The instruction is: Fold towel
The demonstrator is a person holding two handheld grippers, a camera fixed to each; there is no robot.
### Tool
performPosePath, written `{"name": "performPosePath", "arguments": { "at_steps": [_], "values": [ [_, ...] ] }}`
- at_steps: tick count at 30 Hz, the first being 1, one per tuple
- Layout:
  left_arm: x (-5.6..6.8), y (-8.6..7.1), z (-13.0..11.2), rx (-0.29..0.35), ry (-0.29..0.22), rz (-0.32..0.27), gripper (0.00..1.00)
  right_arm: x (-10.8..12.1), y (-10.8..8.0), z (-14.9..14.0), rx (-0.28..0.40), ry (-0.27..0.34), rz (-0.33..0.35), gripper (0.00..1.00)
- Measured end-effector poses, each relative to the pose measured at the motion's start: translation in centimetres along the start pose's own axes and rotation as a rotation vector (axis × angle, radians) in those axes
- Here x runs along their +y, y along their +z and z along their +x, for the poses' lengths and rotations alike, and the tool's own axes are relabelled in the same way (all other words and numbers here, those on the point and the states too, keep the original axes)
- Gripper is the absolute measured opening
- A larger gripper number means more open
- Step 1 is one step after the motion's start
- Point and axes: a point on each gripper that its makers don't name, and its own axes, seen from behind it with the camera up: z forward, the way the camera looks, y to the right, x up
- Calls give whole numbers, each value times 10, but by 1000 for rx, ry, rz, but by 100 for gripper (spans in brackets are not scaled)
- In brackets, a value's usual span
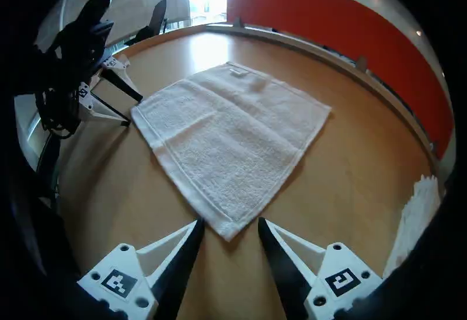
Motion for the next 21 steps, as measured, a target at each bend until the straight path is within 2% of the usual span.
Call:
{"name": "performPosePath", "arguments": {
  "at_steps": [4,8,12,20,21],
  "values": [
    [2,-1,0,-3,-3,3,81,-1,1,0,-1,-2,4,61],
    [3,-1,0,-4,-9,5,77,-2,1,1,0,-6,8,44],
    [4,-2,0,-7,-12,7,67,-4,1,1,2,-7,9,32],
    [3,-3,0,-22,-19,13,51,-6,0,1,3,4,4,22],
    [3,-3,0,-22,-20,16,45,-5,0,1,2,5,4,21]
  ]
}}
